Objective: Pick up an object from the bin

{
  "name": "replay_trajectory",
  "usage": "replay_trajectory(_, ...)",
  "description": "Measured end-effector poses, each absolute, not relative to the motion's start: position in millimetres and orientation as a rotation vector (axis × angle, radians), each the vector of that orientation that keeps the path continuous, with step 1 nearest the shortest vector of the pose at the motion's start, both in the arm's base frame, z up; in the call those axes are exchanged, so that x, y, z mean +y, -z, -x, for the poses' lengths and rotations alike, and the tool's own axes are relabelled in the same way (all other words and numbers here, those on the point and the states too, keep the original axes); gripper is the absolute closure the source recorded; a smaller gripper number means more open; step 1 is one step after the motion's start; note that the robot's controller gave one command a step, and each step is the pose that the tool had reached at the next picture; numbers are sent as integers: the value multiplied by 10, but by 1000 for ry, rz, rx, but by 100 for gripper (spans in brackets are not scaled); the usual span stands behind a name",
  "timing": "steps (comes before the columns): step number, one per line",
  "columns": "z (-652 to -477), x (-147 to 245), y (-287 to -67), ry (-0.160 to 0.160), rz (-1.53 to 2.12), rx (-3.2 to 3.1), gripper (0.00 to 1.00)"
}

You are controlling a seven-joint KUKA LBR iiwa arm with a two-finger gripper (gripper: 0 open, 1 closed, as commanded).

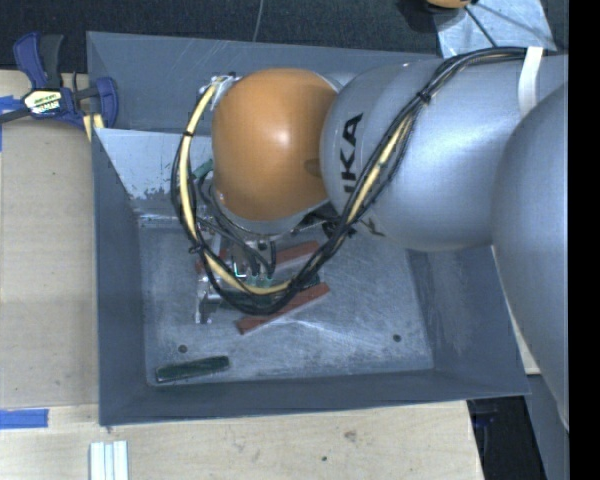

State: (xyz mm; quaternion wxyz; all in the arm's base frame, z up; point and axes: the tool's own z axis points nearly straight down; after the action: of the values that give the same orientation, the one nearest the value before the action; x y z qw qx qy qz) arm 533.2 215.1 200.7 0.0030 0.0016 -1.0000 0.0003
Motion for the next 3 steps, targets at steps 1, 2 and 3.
replay_trajectory(1, -5352, 2141, -2054, 2, -1, -3144, 0)
replay_trajectory(2, -5301, 2097, -1766, 4, -107, -3148, 0)
replay_trajectory(3, -5396, 1723, -1341, 1, -515, -3102, 0)
